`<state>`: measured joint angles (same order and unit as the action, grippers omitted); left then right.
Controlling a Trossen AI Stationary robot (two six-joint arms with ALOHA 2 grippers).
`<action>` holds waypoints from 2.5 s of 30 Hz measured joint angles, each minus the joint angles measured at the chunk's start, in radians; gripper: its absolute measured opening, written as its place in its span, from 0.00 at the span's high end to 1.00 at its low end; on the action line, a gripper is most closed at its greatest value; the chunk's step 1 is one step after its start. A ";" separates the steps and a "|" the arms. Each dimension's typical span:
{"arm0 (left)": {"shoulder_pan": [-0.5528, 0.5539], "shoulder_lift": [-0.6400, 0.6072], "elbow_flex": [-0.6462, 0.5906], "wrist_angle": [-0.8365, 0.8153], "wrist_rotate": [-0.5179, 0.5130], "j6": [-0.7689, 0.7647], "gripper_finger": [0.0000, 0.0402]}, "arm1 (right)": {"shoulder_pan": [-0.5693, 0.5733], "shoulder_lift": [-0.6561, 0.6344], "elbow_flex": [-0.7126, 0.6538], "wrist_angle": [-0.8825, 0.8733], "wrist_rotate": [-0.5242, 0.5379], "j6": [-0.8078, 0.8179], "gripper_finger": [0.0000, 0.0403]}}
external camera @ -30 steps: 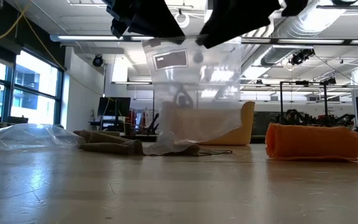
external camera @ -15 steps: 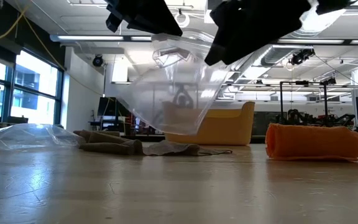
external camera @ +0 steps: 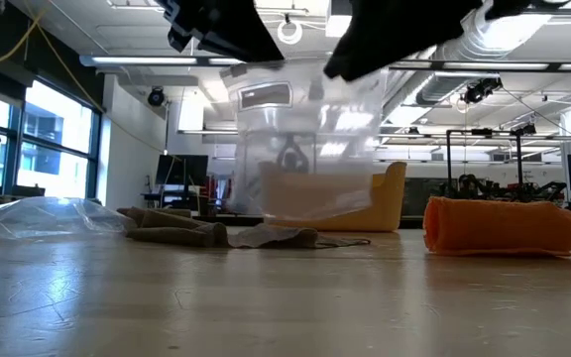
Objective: Roll bandage
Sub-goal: Open the bottom transparent zip bag
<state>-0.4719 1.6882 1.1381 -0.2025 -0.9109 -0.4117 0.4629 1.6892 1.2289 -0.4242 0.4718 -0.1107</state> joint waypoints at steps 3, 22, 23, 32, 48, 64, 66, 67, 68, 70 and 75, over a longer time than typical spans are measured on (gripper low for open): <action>-0.001 0.000 0.000 -0.044 0.000 -0.022 1.00 | 0.016 -0.042 0.000 -0.018 0.015 0.000 0.54; 0.006 0.037 0.296 -0.482 -0.252 0.209 1.00 | 0.222 -0.283 -0.321 -0.413 0.182 0.643 0.54; 0.006 0.057 0.285 -0.479 -0.245 0.185 1.00 | 0.229 -0.310 -0.373 -0.369 0.166 0.671 0.54; 0.016 0.370 0.247 -0.386 -0.089 -0.015 1.00 | 0.240 -0.456 -0.640 -0.008 0.031 0.748 0.54; 0.048 0.453 0.271 -0.260 0.034 -0.302 1.00 | 0.029 -0.456 -0.643 0.311 -0.077 0.320 0.48; 0.019 0.453 0.271 -0.150 -0.002 -0.180 1.00 | -0.247 -0.049 -0.632 0.828 -0.222 -0.141 0.57; 0.018 0.452 0.271 -0.131 0.010 -0.157 1.00 | -0.255 -0.021 -0.616 0.830 -0.223 -0.161 0.60; 0.017 0.452 0.271 -0.131 0.014 -0.155 1.00 | -0.258 -0.013 -0.606 0.832 -0.224 -0.168 0.62; 0.017 0.452 0.271 -0.132 0.016 -0.160 1.00 | -0.260 -0.007 -0.598 0.833 -0.229 -0.171 0.64; 0.017 0.452 0.271 -0.133 0.017 -0.175 1.00 | -0.263 -0.005 -0.584 0.830 -0.229 -0.191 0.67; 0.017 0.452 0.271 -0.094 0.010 -0.164 1.00 | -0.269 -0.002 -0.560 0.836 -0.213 -0.259 0.74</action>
<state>-0.4549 2.1403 1.4090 -0.2967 -0.9013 -0.5757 0.1943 1.6872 0.6689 0.4115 0.2585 -0.3699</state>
